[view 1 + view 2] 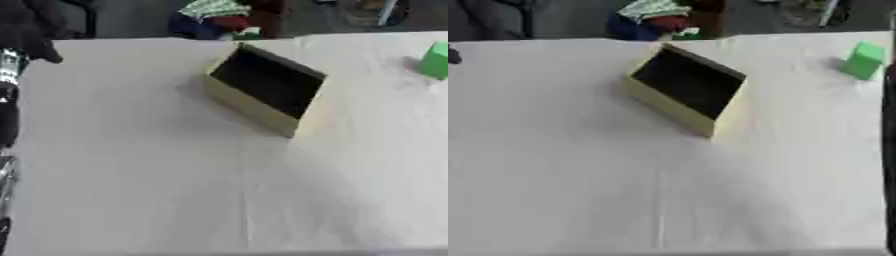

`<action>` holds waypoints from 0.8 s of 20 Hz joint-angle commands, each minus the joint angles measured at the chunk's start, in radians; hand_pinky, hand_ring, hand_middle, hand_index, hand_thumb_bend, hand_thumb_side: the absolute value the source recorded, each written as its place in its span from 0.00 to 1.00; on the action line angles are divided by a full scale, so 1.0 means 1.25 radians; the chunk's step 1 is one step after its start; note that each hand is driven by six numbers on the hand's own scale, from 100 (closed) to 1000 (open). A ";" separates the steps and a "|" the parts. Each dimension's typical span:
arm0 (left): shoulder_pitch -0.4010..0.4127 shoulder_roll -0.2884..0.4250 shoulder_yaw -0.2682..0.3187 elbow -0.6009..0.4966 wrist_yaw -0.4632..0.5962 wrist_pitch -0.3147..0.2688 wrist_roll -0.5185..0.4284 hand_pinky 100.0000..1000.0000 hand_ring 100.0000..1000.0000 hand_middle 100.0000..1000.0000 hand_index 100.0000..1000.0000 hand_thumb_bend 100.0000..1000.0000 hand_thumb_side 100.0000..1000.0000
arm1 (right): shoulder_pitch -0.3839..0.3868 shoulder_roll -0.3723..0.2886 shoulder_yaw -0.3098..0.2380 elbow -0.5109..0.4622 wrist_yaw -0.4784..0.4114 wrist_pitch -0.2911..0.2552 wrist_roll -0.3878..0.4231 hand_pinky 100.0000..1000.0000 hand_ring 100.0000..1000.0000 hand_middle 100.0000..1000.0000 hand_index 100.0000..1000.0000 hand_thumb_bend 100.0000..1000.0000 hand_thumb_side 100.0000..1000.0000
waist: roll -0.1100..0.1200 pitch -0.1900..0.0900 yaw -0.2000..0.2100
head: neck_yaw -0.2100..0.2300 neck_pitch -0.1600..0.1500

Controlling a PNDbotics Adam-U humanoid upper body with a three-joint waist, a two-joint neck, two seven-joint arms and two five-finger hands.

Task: Pick up objects on the table and place them in the box.

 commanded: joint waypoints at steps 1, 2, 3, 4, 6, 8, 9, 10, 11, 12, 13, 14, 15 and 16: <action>-0.015 0.007 -0.004 -0.016 0.007 -0.001 -0.007 0.67 0.48 0.47 0.78 0.00 0.69 | -0.069 -0.054 -0.021 0.055 0.000 0.027 -0.018 0.65 0.76 0.62 0.81 0.00 0.40 | 0.000 -0.017 0.007 | -0.008 0.005; -0.015 0.008 -0.005 -0.016 0.008 0.000 -0.008 0.67 0.48 0.47 0.78 0.00 0.69 | -0.094 -0.067 -0.028 0.087 0.003 0.036 -0.021 0.65 0.78 0.63 0.81 0.00 0.43 | 0.000 -0.019 0.011 | -0.010 0.005; -0.016 0.009 -0.006 -0.016 0.009 0.000 -0.010 0.67 0.48 0.47 0.78 0.00 0.69 | -0.118 -0.079 -0.036 0.123 0.009 0.045 -0.025 0.65 0.78 0.63 0.81 0.00 0.44 | 0.000 -0.020 0.015 | -0.011 0.006; -0.016 0.009 -0.007 -0.016 0.010 0.001 -0.011 0.67 0.48 0.47 0.78 0.00 0.69 | -0.141 -0.089 -0.043 0.159 0.014 0.052 -0.028 0.64 0.79 0.63 0.81 0.00 0.47 | -0.001 -0.021 0.018 | -0.011 0.007; -0.014 0.012 -0.009 -0.016 0.011 0.003 -0.012 0.67 0.48 0.47 0.78 0.00 0.69 | -0.192 -0.107 -0.061 0.248 0.022 0.073 -0.034 0.63 0.82 0.63 0.80 0.00 0.46 | 0.000 -0.024 0.023 | -0.012 0.009; -0.013 0.015 -0.010 -0.016 0.011 0.003 -0.013 0.67 0.47 0.47 0.78 0.00 0.69 | -0.240 -0.125 -0.081 0.350 0.025 0.092 -0.045 0.63 0.84 0.63 0.79 0.00 0.45 | 0.001 -0.026 0.027 | -0.014 0.013; -0.012 0.016 -0.010 -0.016 0.011 0.004 -0.013 0.67 0.47 0.47 0.78 0.00 0.69 | -0.260 -0.131 -0.091 0.399 0.028 0.098 -0.053 0.62 0.84 0.63 0.79 0.00 0.45 | 0.001 -0.027 0.029 | -0.015 0.014; -0.011 0.017 -0.010 -0.016 0.011 0.004 -0.013 0.67 0.47 0.47 0.78 0.00 0.69 | -0.276 -0.137 -0.101 0.444 0.029 0.104 -0.063 0.62 0.85 0.63 0.78 0.00 0.45 | 0.001 -0.028 0.030 | -0.017 0.015; -0.011 0.018 -0.011 -0.016 0.012 0.004 -0.014 0.67 0.47 0.47 0.78 0.00 0.69 | -0.290 -0.141 -0.110 0.485 0.029 0.108 -0.073 0.62 0.85 0.63 0.78 0.00 0.45 | 0.001 -0.029 0.032 | -0.019 0.016; -0.011 0.019 -0.012 -0.016 0.012 0.005 -0.014 0.67 0.47 0.47 0.78 0.00 0.69 | -0.299 -0.145 -0.113 0.512 0.028 0.106 -0.081 0.62 0.85 0.63 0.78 0.00 0.45 | 0.001 -0.029 0.033 | -0.020 0.016; -0.011 0.020 -0.013 -0.016 0.012 0.004 -0.015 0.67 0.47 0.47 0.78 0.00 0.69 | -0.305 -0.150 -0.125 0.553 0.029 0.118 -0.094 0.61 0.89 0.62 0.78 0.00 0.44 | 0.001 -0.030 0.035 | -0.024 0.017; -0.012 0.021 -0.014 -0.016 0.012 0.004 -0.017 0.67 0.47 0.47 0.78 0.00 0.69 | -0.314 -0.157 -0.136 0.597 0.033 0.132 -0.109 0.61 0.89 0.62 0.78 0.00 0.44 | 0.000 -0.030 0.038 | -0.028 0.018; -0.013 0.022 -0.016 -0.016 0.012 0.004 -0.018 0.67 0.47 0.47 0.78 0.00 0.69 | -0.320 -0.163 -0.146 0.642 0.039 0.146 -0.125 0.61 0.91 0.62 0.77 0.00 0.44 | -0.001 -0.030 0.043 | -0.034 0.017; -0.014 0.023 -0.017 -0.016 0.013 0.004 -0.019 0.67 0.47 0.47 0.78 0.00 0.69 | -0.323 -0.170 -0.152 0.682 0.045 0.157 -0.139 0.61 0.91 0.62 0.77 0.00 0.44 | -0.001 -0.030 0.046 | -0.041 0.015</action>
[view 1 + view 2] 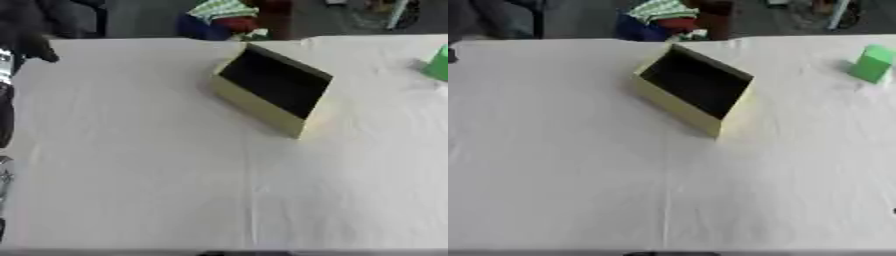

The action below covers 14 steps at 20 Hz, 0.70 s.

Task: Pick up objects on the table and place them in the box.

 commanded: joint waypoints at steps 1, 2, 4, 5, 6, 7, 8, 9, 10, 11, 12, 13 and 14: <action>-0.010 0.023 -0.004 -0.016 0.006 -0.002 -0.007 0.67 0.47 0.47 0.78 0.00 0.69 | -0.027 -0.043 -0.024 0.118 0.021 0.031 -0.043 0.61 0.92 0.62 0.77 0.00 0.43 | -0.003 -0.013 0.005 | -0.022 0.000; -0.011 0.024 -0.005 -0.016 0.006 -0.002 -0.009 0.67 0.47 0.47 0.78 0.00 0.69 | -0.026 -0.048 -0.024 0.151 0.026 0.037 -0.052 0.61 0.93 0.62 0.78 0.00 0.43 | -0.003 -0.013 0.007 | -0.032 -0.003; -0.013 0.026 -0.006 -0.016 0.007 -0.004 -0.011 0.67 0.47 0.47 0.78 0.00 0.69 | -0.022 -0.057 -0.020 0.210 0.034 0.043 -0.065 0.61 0.95 0.62 0.78 0.00 0.43 | -0.005 -0.012 0.010 | -0.055 -0.008; -0.013 0.026 -0.006 -0.016 0.007 -0.004 -0.012 0.67 0.47 0.47 0.78 0.00 0.69 | -0.019 -0.062 -0.017 0.238 0.037 0.045 -0.070 0.61 0.96 0.63 0.78 0.00 0.43 | -0.006 -0.011 0.011 | -0.069 -0.011; -0.014 0.027 -0.007 -0.016 0.007 -0.004 -0.012 0.67 0.47 0.46 0.78 0.00 0.69 | -0.017 -0.067 -0.012 0.263 0.038 0.044 -0.074 0.62 0.96 0.63 0.79 0.00 0.42 | -0.007 -0.011 0.013 | -0.081 -0.012; -0.014 0.028 -0.007 -0.016 0.007 -0.005 -0.013 0.67 0.47 0.46 0.78 0.00 0.69 | -0.013 -0.072 -0.007 0.288 0.039 0.043 -0.078 0.62 0.97 0.63 0.79 0.00 0.42 | -0.008 -0.010 0.014 | -0.093 -0.014; -0.014 0.029 -0.007 -0.016 0.007 -0.005 -0.013 0.67 0.47 0.46 0.78 0.00 0.69 | -0.009 -0.077 0.001 0.312 0.039 0.040 -0.082 0.62 0.97 0.63 0.79 0.00 0.42 | -0.009 -0.010 0.015 | -0.103 -0.014; -0.013 0.029 -0.007 -0.016 0.007 -0.005 -0.013 0.67 0.47 0.46 0.78 0.00 0.69 | -0.006 -0.082 0.009 0.336 0.041 0.037 -0.086 0.62 0.98 0.64 0.80 0.00 0.42 | -0.010 -0.009 0.016 | -0.114 -0.013; -0.013 0.030 -0.007 -0.016 0.007 -0.005 -0.014 0.67 0.47 0.46 0.78 0.00 0.69 | -0.004 -0.086 0.018 0.358 0.041 0.032 -0.091 0.62 0.98 0.64 0.80 0.00 0.42 | -0.011 -0.009 0.017 | -0.123 -0.012; -0.013 0.030 -0.007 -0.016 0.007 -0.005 -0.014 0.67 0.47 0.46 0.78 0.00 0.69 | -0.001 -0.091 0.026 0.380 0.040 0.025 -0.096 0.63 0.99 0.64 0.80 0.00 0.41 | -0.012 -0.008 0.017 | -0.131 -0.011; -0.013 0.031 -0.007 -0.016 0.007 -0.005 -0.014 0.67 0.47 0.46 0.78 0.00 0.69 | 0.001 -0.096 0.036 0.399 0.040 0.018 -0.100 0.63 0.99 0.65 0.80 0.00 0.40 | -0.013 -0.007 0.017 | -0.138 -0.011; -0.013 0.031 -0.008 -0.016 0.007 -0.005 -0.015 0.67 0.47 0.46 0.78 0.00 0.69 | 0.003 -0.101 0.047 0.418 0.042 0.011 -0.104 0.64 1.00 0.65 0.81 0.00 0.39 | -0.014 -0.007 0.017 | -0.146 -0.011; -0.013 0.032 -0.008 -0.016 0.006 -0.004 -0.016 0.67 0.47 0.46 0.78 0.00 0.69 | 0.005 -0.106 0.060 0.438 0.047 0.005 -0.106 0.64 1.00 0.67 0.81 0.00 0.38 | -0.015 -0.006 0.018 | -0.153 -0.010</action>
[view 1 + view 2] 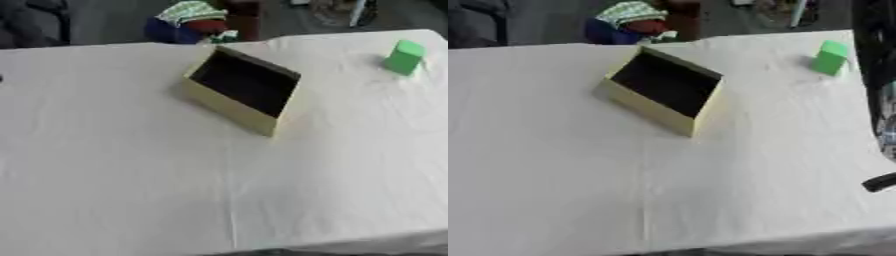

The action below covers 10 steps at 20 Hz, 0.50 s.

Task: Pick up objects on the table and place them in the box.

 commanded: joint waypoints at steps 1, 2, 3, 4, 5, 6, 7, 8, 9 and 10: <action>-0.012 0.025 0.000 -0.016 0.005 -0.002 -0.005 0.67 0.47 0.46 0.78 0.00 0.70 | -0.011 -0.045 0.039 0.053 0.019 -0.021 -0.009 0.65 1.00 0.68 0.82 0.00 0.36 | -0.003 -0.009 0.002 | -0.024 -0.002; -0.012 0.025 -0.001 -0.016 0.004 -0.001 -0.005 0.67 0.47 0.46 0.78 0.00 0.70 | -0.009 -0.051 0.054 0.072 0.032 -0.028 -0.009 0.67 1.00 0.69 0.83 0.00 0.32 | -0.004 -0.008 0.002 | -0.029 -0.001; -0.012 0.025 -0.001 -0.016 0.004 -0.001 -0.005 0.67 0.47 0.46 0.78 0.00 0.70 | -0.008 -0.056 0.070 0.090 0.050 -0.034 -0.009 0.67 1.00 0.70 0.84 0.00 0.31 | -0.005 -0.006 0.003 | -0.032 0.000; -0.012 0.026 -0.002 -0.016 0.004 -0.001 -0.006 0.67 0.47 0.46 0.78 0.00 0.70 | -0.007 -0.062 0.083 0.107 0.068 -0.038 -0.009 0.68 1.00 0.71 0.84 0.00 0.29 | -0.006 -0.005 0.004 | -0.034 0.001; -0.012 0.027 -0.002 -0.016 0.003 0.000 -0.007 0.67 0.47 0.46 0.78 0.00 0.70 | -0.005 -0.068 0.095 0.124 0.087 -0.041 -0.009 0.69 1.00 0.71 0.85 0.00 0.27 | -0.007 -0.004 0.005 | -0.037 0.003; -0.011 0.028 -0.003 -0.016 0.003 0.000 -0.007 0.67 0.47 0.46 0.78 0.00 0.70 | -0.003 -0.074 0.106 0.139 0.105 -0.042 -0.009 0.69 1.00 0.71 0.85 0.00 0.26 | -0.008 -0.003 0.006 | -0.040 0.004; -0.010 0.029 -0.003 -0.016 0.002 0.001 -0.008 0.67 0.47 0.46 0.78 0.00 0.70 | -0.002 -0.080 0.115 0.153 0.122 -0.043 -0.010 0.70 1.00 0.72 0.85 0.00 0.24 | -0.008 -0.001 0.005 | -0.042 0.007; -0.009 0.029 -0.003 -0.016 0.002 0.002 -0.008 0.67 0.47 0.46 0.78 0.00 0.70 | -0.001 -0.085 0.124 0.165 0.137 -0.044 -0.012 0.70 1.00 0.73 0.86 0.00 0.23 | -0.009 0.000 0.005 | -0.043 0.008; -0.009 0.030 -0.004 -0.016 0.002 0.002 -0.009 0.67 0.47 0.46 0.78 0.00 0.70 | 0.000 -0.088 0.132 0.176 0.153 -0.045 -0.012 0.72 1.00 0.74 0.87 0.00 0.21 | -0.009 0.001 0.005 | -0.044 0.010; -0.009 0.030 -0.004 -0.016 0.001 0.001 -0.010 0.67 0.47 0.46 0.78 0.00 0.70 | 0.001 -0.091 0.139 0.186 0.168 -0.046 -0.011 0.72 1.00 0.75 0.87 0.00 0.21 | -0.010 0.002 0.004 | -0.045 0.011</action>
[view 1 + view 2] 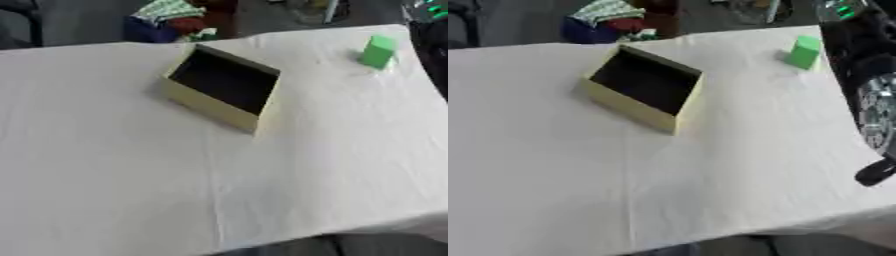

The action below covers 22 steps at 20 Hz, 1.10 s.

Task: Pick up objects on the table and place them in the box.

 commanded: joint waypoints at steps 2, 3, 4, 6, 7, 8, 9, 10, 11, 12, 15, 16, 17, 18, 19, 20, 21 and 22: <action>-0.009 0.023 0.000 -0.016 0.001 -0.001 -0.005 0.67 0.47 0.46 0.78 0.00 0.70 | -0.012 -0.043 0.032 0.034 0.068 -0.005 0.004 0.74 1.00 0.77 0.88 0.00 0.21 | -0.001 -0.007 0.000 | -0.008 0.005; -0.009 0.023 0.000 -0.016 0.001 -0.001 -0.006 0.67 0.47 0.46 0.78 0.00 0.70 | -0.012 -0.045 0.036 0.040 0.082 -0.004 0.005 0.74 1.00 0.79 0.89 0.00 0.20 | -0.001 -0.006 0.001 | -0.009 0.005; -0.009 0.023 0.000 -0.016 0.000 -0.002 -0.006 0.67 0.47 0.46 0.78 0.00 0.70 | -0.012 -0.045 0.040 0.045 0.094 -0.002 0.006 0.74 1.00 0.79 0.89 0.00 0.20 | -0.001 -0.005 0.001 | -0.010 0.004; -0.008 0.023 0.000 -0.016 0.000 -0.002 -0.006 0.67 0.47 0.46 0.78 0.00 0.70 | -0.013 -0.045 0.040 0.048 0.110 0.000 0.004 0.74 1.00 0.79 0.89 0.00 0.20 | -0.001 -0.004 0.002 | -0.011 0.004; -0.008 0.023 0.000 -0.016 0.000 -0.002 -0.006 0.67 0.47 0.46 0.78 0.00 0.70 | -0.013 -0.045 0.039 0.048 0.114 0.001 0.004 0.74 1.00 0.79 0.89 0.00 0.20 | -0.001 -0.004 0.002 | -0.011 0.004; -0.008 0.023 0.000 -0.016 0.000 -0.002 -0.007 0.67 0.47 0.46 0.78 0.00 0.70 | -0.013 -0.045 0.038 0.048 0.117 0.001 0.004 0.74 1.00 0.79 0.89 0.00 0.20 | 0.000 -0.004 0.002 | -0.011 0.004; -0.007 0.023 0.000 -0.016 0.000 -0.002 -0.007 0.67 0.47 0.46 0.78 0.00 0.71 | -0.012 -0.045 0.038 0.049 0.120 0.002 0.005 0.77 1.00 0.84 0.92 0.00 0.17 | 0.000 -0.002 0.002 | -0.013 0.006; -0.006 0.024 -0.001 -0.016 -0.001 -0.002 -0.008 0.67 0.47 0.46 0.78 0.00 0.71 | -0.009 -0.047 0.048 0.053 0.128 0.001 0.012 0.78 1.00 0.85 0.92 0.00 0.19 | 0.002 0.004 0.001 | -0.016 0.005; -0.005 0.024 -0.001 -0.016 -0.001 -0.003 -0.010 0.67 0.47 0.46 0.78 0.00 0.71 | -0.009 -0.048 0.060 0.059 0.137 -0.001 0.020 0.79 1.00 0.86 0.93 0.00 0.20 | 0.003 0.007 0.000 | -0.018 0.005; -0.005 0.025 -0.001 -0.016 -0.001 -0.004 -0.011 0.67 0.47 0.46 0.78 0.00 0.71 | -0.010 -0.050 0.071 0.065 0.148 -0.003 0.030 0.79 1.00 0.86 0.93 0.00 0.20 | 0.004 0.011 0.000 | -0.020 0.005; -0.004 0.024 -0.001 -0.016 -0.001 -0.008 -0.016 0.68 0.47 0.46 0.78 0.00 0.71 | -0.013 -0.050 0.086 0.077 0.186 -0.009 0.052 0.81 1.00 0.88 0.95 0.00 0.16 | 0.005 0.017 0.000 | -0.023 0.001; -0.004 0.025 -0.002 -0.016 -0.001 -0.009 -0.018 0.68 0.47 0.46 0.78 0.00 0.71 | -0.014 -0.050 0.089 0.079 0.199 -0.009 0.058 0.81 1.00 0.88 0.95 0.00 0.16 | 0.005 0.019 0.001 | -0.024 0.000; -0.004 0.025 -0.001 -0.016 -0.001 -0.010 -0.019 0.68 0.47 0.46 0.78 0.00 0.71 | -0.014 -0.050 0.091 0.081 0.212 -0.009 0.063 0.82 1.00 0.89 0.96 0.00 0.14 | 0.005 0.021 0.001 | -0.025 -0.001; -0.004 0.025 -0.001 -0.016 -0.001 -0.011 -0.021 0.68 0.47 0.46 0.78 0.00 0.71 | -0.015 -0.050 0.092 0.083 0.225 -0.008 0.068 0.82 1.00 0.90 0.96 0.00 0.14 | 0.005 0.023 0.001 | -0.025 -0.003; -0.004 0.025 -0.001 -0.016 -0.001 -0.012 -0.022 0.68 0.47 0.46 0.78 0.00 0.71 | -0.015 -0.051 0.092 0.084 0.238 -0.007 0.071 0.83 1.00 0.90 0.96 0.00 0.12 | 0.006 0.024 0.001 | -0.025 -0.004; -0.003 0.025 -0.001 -0.016 0.000 -0.013 -0.023 0.68 0.47 0.46 0.78 0.00 0.71 | -0.015 -0.052 0.092 0.085 0.251 -0.005 0.075 0.83 1.00 0.91 0.96 0.00 0.11 | 0.006 0.026 0.001 | -0.026 -0.006; -0.003 0.026 -0.001 -0.016 0.000 -0.014 -0.025 0.68 0.47 0.46 0.79 0.00 0.71 | -0.015 -0.053 0.091 0.086 0.265 -0.003 0.077 0.84 1.00 0.91 0.97 0.00 0.11 | 0.006 0.027 0.001 | -0.026 -0.007; -0.002 0.026 0.000 -0.016 0.000 -0.014 -0.026 0.68 0.47 0.46 0.79 0.00 0.71 | -0.015 -0.054 0.091 0.086 0.278 0.000 0.078 0.84 1.00 0.92 0.97 0.00 0.10 | 0.006 0.029 0.001 | -0.026 -0.008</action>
